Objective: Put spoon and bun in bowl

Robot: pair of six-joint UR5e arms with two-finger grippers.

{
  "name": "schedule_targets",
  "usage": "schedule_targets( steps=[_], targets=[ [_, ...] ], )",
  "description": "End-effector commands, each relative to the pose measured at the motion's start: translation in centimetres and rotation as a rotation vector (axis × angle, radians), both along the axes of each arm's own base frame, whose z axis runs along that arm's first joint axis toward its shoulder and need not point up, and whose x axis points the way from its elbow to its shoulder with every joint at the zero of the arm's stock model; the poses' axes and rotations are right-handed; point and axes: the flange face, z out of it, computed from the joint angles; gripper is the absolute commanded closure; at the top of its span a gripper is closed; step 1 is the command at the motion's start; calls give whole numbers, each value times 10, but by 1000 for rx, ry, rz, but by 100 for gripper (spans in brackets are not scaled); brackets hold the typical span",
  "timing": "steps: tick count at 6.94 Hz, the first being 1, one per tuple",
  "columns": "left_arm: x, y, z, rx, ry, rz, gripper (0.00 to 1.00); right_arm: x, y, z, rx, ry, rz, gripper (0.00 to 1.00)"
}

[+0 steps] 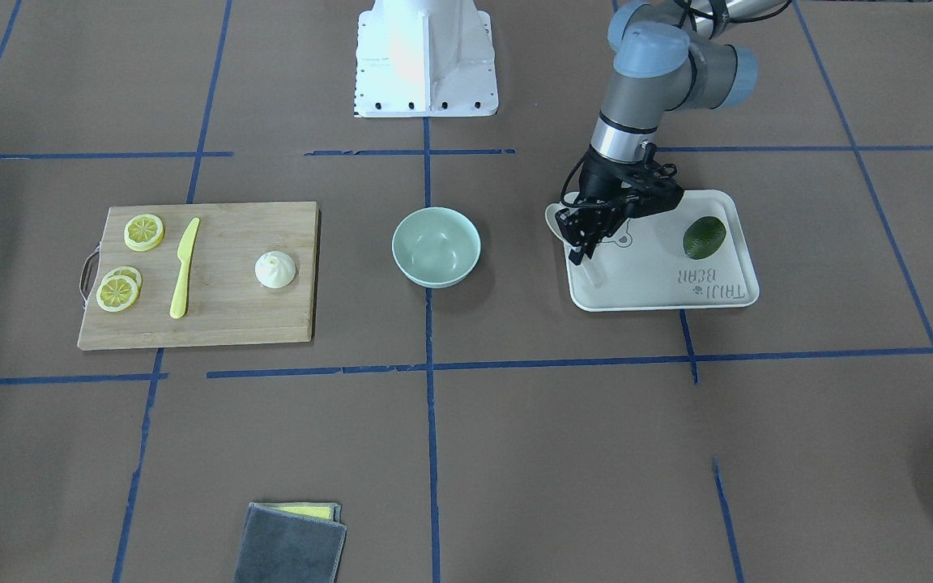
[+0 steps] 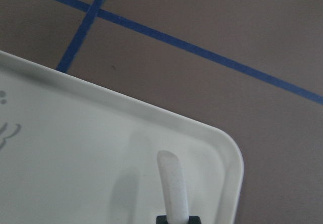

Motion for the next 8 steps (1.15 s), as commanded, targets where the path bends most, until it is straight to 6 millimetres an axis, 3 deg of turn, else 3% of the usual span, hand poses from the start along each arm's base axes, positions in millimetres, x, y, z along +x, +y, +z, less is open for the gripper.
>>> schedule_targets(
  steps=[1, 2, 4, 5, 7, 8],
  targets=[
    [38, -30, -97, -79, 3, -127, 97, -1, 0, 0, 0, 1, -1, 0],
    [59, -37, -109, -98, 1, -137, 95, -1, 0, -1, 1, 0, -1, 0],
    [91, -4, -99, -78, -31, -102, 71, 0, 0, -1, 0, -1, 1, 0],
    [104, 13, -101, -68, -32, -74, 65, -1, -1, -1, 0, 1, 0, 0],
    [105, 16, -101, -53, -39, -61, 48, 0, -1, 0, 0, 0, 0, 0],
    [98, 18, -99, 15, -73, -5, 1, 0, -1, -1, -1, -1, 2, 0]
  ],
)
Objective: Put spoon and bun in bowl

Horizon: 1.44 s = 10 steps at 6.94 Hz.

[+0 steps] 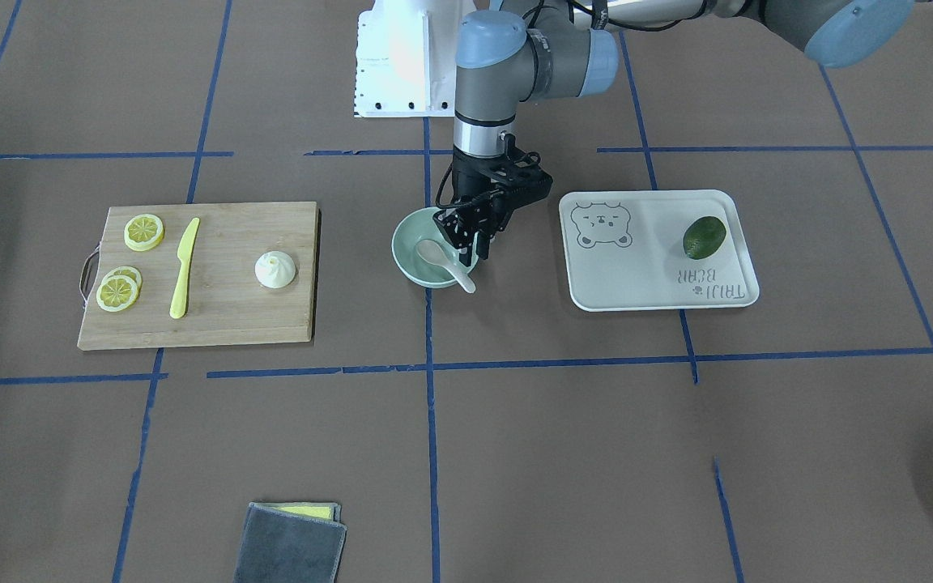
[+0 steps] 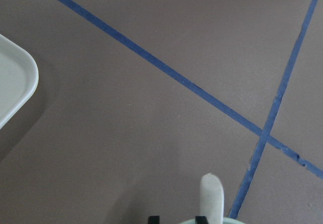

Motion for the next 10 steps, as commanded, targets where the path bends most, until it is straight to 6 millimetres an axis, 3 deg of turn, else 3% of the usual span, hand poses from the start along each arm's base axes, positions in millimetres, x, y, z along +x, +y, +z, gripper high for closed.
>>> schedule_targets(
  steps=[1, 2, 3, 4, 5, 6, 7, 8, 9, 10],
  targets=[
    [-34, 11, 4, 168, -63, 134, 0, -1, 0, -8, 12, -5, 3, 0],
    [-73, 7, 2, 324, -129, 223, 0, -11, -3, -24, 25, -17, 2, 0],
    [-121, -34, 6, 423, -192, 328, 0, -38, -4, -44, 94, -34, -30, 0],
    [-181, -77, 39, 480, -256, 466, 0, -55, -3, -58, 91, -93, 20, 0],
    [-264, -121, 80, 550, -340, 556, 0, -100, 4, -81, 89, -174, 36, 0],
    [-346, -157, 115, 592, -381, 637, 0, -139, -3, -130, 75, -229, 84, 0],
    [-419, -178, 165, 617, -453, 708, 0, -183, 4, -158, 13, -269, 92, 0],
    [-501, -188, 234, 586, -462, 769, 0, -219, 4, -212, -44, -273, 105, 0],
    [-567, -174, 302, 542, -415, 793, 0, -247, 28, -258, -99, -194, 95, 0],
    [-613, -144, 363, 446, -403, 773, 0, -279, 59, -301, -122, -79, 98, 0]
  ],
)
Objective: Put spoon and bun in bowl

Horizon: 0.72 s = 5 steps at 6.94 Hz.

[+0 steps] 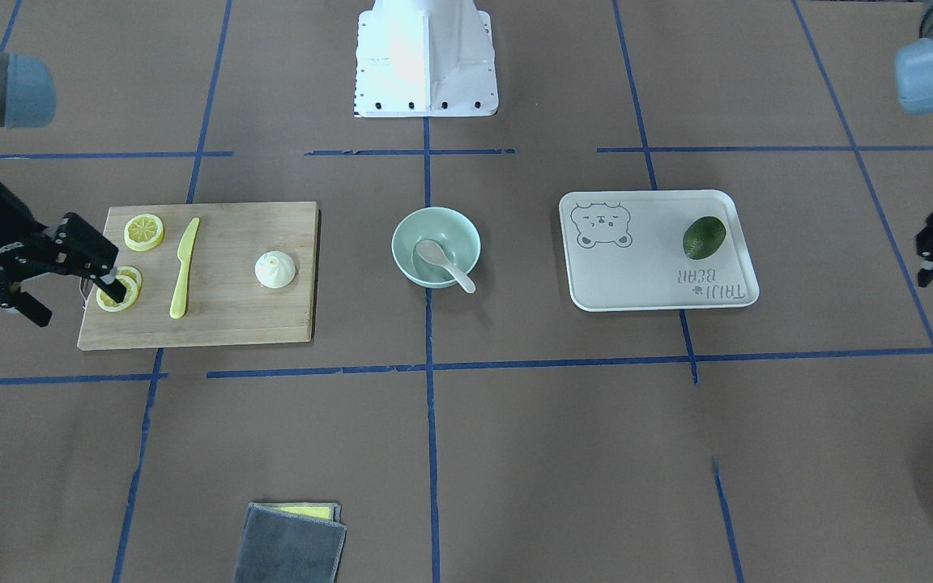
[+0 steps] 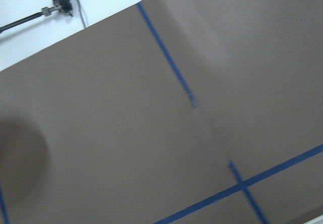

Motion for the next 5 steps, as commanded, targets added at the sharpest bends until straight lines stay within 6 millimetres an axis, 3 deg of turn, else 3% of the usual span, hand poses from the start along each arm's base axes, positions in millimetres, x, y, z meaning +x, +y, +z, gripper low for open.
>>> schedule_targets(
  steps=[1, 2, 3, 4, 5],
  targets=[
    [-96, 49, 114, -169, 2, -71, 0, -67, 68, -52, -33, 151, -32, 0],
    [-105, 87, 161, -270, 4, -99, 0, -96, 96, -32, -26, 86, -33, 0],
    [-105, 101, 163, -278, 5, -101, 0, -122, 126, -4, 6, 82, -5, 0],
    [-105, 102, 171, -283, 6, -98, 0, -153, 146, 11, 22, 126, 16, 1],
    [-105, 104, 172, -284, 6, -97, 0, -179, 153, 22, 40, 167, 20, 6]
  ],
)
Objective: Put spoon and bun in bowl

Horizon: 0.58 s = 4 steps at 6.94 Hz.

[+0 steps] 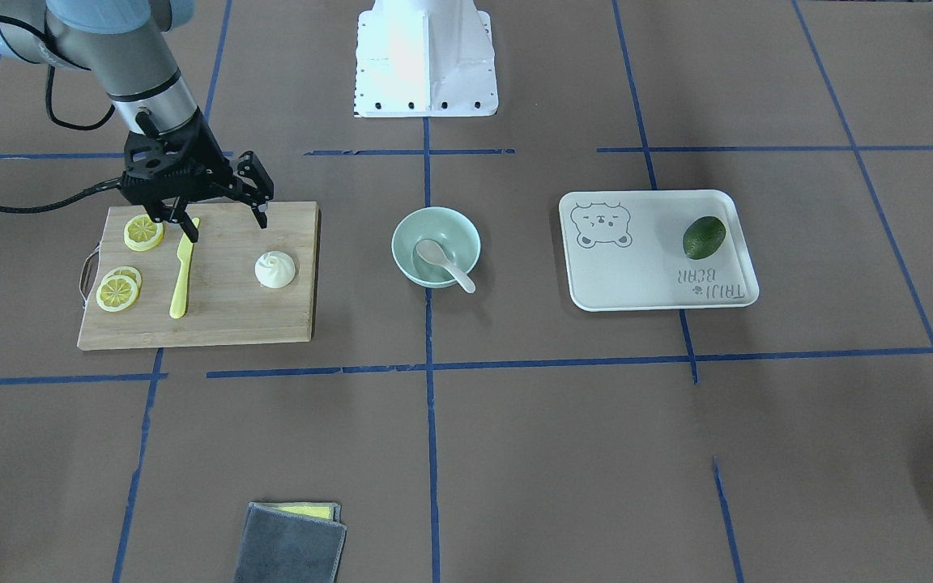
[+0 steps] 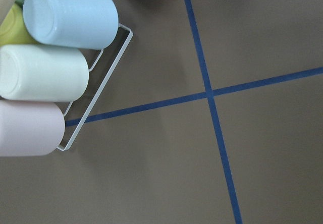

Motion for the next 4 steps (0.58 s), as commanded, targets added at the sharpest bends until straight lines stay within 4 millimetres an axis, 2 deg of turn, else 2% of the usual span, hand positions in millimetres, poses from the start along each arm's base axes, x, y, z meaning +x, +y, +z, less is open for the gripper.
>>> schedule_targets(
  steps=[1, 3, 4],
  targets=[
    [-1, 5, 5, -3, 0, 2, 0, -45, 16, 14, 26, 42, 4, 16],
    [0, 6, 2, 1, 12, 4, 0, -67, 6, 10, 24, 46, 2, 23],
    [1, 6, 2, 0, 22, 5, 0, -66, 5, 11, 25, 48, 4, 23]
  ],
)
